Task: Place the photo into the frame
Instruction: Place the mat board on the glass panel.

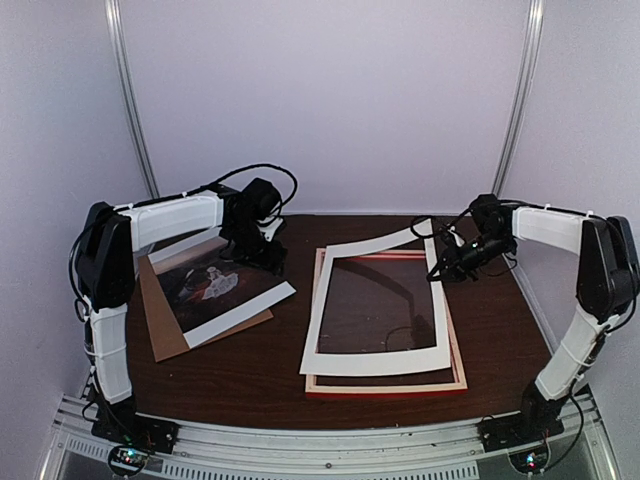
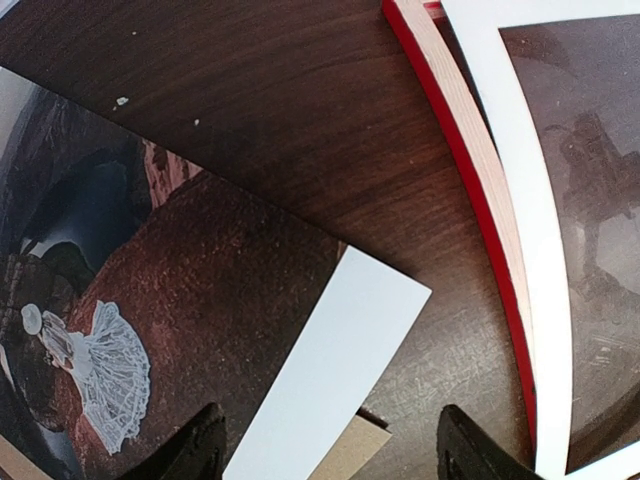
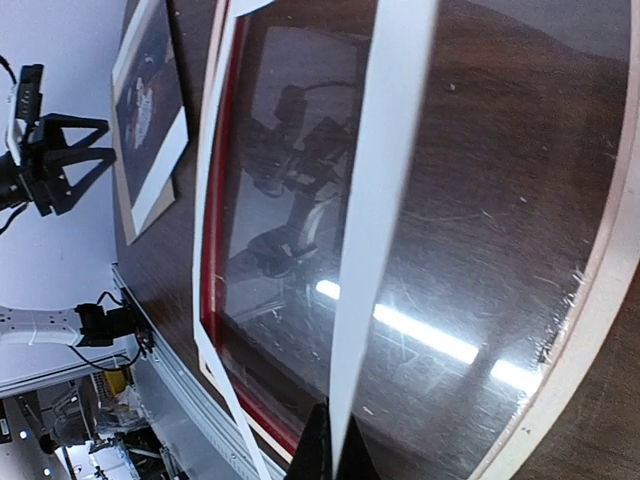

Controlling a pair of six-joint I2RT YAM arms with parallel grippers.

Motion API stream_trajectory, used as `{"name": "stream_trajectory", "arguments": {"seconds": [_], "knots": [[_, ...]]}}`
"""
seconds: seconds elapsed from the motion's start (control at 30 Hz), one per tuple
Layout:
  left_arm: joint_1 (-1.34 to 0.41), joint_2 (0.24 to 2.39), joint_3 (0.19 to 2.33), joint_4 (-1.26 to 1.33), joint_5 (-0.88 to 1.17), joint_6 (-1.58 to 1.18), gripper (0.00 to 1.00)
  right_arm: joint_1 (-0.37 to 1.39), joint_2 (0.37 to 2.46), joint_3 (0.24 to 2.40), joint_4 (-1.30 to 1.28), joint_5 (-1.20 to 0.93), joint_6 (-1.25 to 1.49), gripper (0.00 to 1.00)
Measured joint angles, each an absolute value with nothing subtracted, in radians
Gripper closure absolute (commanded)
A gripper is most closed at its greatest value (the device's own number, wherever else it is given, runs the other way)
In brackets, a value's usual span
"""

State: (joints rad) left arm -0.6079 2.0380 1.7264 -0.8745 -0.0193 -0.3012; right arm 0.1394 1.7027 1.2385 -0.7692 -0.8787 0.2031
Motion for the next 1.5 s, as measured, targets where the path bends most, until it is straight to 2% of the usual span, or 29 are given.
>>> {"name": "stream_trajectory", "arguments": {"seconds": [0.53,1.5], "knots": [[-0.608,2.038,1.726,-0.868,-0.02,-0.302,0.27,0.127,1.779,1.252,-0.886,-0.682,0.115,1.0],[-0.608,2.038,1.72,-0.866,-0.049,-0.302,0.24,0.137,1.85,1.273,-0.788,-0.694,0.165,1.0]]}}
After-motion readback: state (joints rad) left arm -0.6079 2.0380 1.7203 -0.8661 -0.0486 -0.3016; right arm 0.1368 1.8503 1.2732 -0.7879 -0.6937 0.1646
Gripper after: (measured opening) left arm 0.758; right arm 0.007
